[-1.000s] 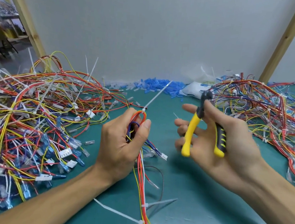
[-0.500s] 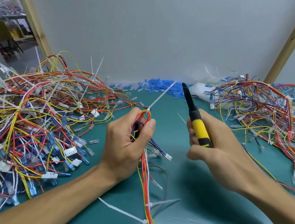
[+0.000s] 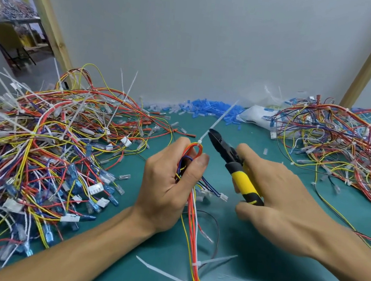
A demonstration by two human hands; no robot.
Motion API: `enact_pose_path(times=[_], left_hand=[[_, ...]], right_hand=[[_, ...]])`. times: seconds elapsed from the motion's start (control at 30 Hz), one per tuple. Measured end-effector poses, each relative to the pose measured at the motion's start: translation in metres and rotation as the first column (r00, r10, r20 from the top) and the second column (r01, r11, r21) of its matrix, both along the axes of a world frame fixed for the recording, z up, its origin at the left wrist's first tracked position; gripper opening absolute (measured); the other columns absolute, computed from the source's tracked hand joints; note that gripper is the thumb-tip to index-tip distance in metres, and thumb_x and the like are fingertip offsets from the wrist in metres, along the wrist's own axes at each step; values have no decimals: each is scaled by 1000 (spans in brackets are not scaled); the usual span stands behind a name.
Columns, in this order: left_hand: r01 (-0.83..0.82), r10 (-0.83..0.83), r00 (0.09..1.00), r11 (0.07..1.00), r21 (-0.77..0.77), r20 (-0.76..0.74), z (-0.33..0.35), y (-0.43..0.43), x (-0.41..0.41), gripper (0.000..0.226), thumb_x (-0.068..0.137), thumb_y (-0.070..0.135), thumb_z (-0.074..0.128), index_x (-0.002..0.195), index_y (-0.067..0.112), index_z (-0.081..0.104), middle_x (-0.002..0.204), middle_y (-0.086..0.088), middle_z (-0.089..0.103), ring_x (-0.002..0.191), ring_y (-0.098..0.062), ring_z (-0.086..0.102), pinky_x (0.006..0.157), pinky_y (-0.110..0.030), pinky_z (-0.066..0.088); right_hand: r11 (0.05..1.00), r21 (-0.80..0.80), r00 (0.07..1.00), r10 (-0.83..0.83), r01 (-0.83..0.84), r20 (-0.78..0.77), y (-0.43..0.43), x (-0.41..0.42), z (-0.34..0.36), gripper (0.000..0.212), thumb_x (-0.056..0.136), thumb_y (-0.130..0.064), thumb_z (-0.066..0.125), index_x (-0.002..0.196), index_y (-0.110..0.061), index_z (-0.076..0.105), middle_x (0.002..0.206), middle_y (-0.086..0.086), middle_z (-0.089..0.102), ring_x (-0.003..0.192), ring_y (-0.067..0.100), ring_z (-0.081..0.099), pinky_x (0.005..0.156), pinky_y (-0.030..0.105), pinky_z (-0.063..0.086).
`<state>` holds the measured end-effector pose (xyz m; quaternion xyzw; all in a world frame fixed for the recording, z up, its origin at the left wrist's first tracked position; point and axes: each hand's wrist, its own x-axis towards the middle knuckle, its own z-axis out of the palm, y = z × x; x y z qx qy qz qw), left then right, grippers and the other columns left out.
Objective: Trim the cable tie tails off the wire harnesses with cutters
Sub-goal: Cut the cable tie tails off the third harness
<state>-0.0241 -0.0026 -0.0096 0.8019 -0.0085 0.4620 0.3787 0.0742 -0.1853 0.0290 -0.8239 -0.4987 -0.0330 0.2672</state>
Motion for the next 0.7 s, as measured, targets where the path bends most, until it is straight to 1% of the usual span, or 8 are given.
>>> enact_pose_path(times=[0.2, 0.3, 0.4, 0.47, 0.5, 0.6, 0.63, 0.7], left_hand=[[14, -14, 1000, 1000, 8, 0, -1, 0, 0, 38, 106, 30, 52, 81, 3, 47, 72, 4, 37, 66, -16, 37, 63, -26, 33], [7, -7, 1000, 1000, 5, 4, 0, -1, -1, 37, 107, 31, 52, 81, 6, 47, 72, 4, 37, 66, -15, 37, 63, -26, 33], [-1, 1, 1000, 1000, -15, 13, 0, -1, -1, 34, 107, 30, 52, 82, 7, 47, 72, 4, 37, 66, -16, 37, 63, -27, 33], [-8, 9, 1000, 1000, -28, 21, 0, -1, -1, 34, 107, 31, 52, 83, 7, 48, 72, 3, 37, 65, -18, 37, 62, -28, 33], [-10, 10, 1000, 1000, -30, 25, 0, -1, -1, 34, 107, 31, 52, 83, 7, 48, 72, 2, 38, 66, -18, 38, 62, -28, 33], [-9, 10, 999, 999, -32, 35, 0, -1, -2, 34, 107, 31, 51, 83, 7, 48, 72, 2, 39, 66, -18, 39, 62, -28, 34], [-8, 9, 999, 999, -34, 39, 1, -1, -1, 34, 106, 31, 51, 83, 7, 48, 72, 2, 39, 66, -18, 39, 63, -28, 34], [-7, 8, 999, 999, -32, 36, 1, -1, -1, 32, 106, 29, 52, 83, 7, 48, 72, 4, 39, 66, -18, 39, 63, -28, 34]], right_hand=[[972, 236, 985, 50, -9, -166, 5, -1, -4, 29, 60, -22, 62, 84, -16, 47, 64, 13, 42, 60, 31, 32, 50, 48, 34], [973, 229, 986, 62, -24, -158, 4, -1, -3, 28, 58, -21, 62, 83, -11, 55, 63, 13, 39, 60, 30, 31, 50, 45, 30], [966, 257, 975, 91, -36, -205, 4, -3, -1, 30, 58, -16, 61, 88, -14, 61, 63, 10, 46, 60, 32, 37, 51, 48, 39], [969, 246, 983, 81, -39, -164, 4, -4, 0, 34, 59, -16, 60, 93, -13, 63, 69, 13, 52, 65, 34, 44, 56, 49, 44], [968, 248, 985, 75, -35, -154, 4, -4, 0, 34, 59, -15, 58, 93, -10, 63, 70, 15, 54, 66, 34, 45, 56, 49, 43], [965, 261, 966, 73, -5, -250, 5, -4, 0, 27, 57, -12, 56, 83, -7, 63, 64, 19, 47, 62, 37, 36, 50, 47, 34], [967, 253, 968, 65, -1, -244, 5, -3, -1, 26, 57, -12, 56, 82, -7, 62, 63, 19, 46, 62, 36, 35, 49, 45, 31], [975, 224, 990, 28, 4, -140, 4, -1, -2, 28, 57, -14, 56, 84, -8, 60, 65, 17, 46, 62, 31, 35, 50, 39, 28]])
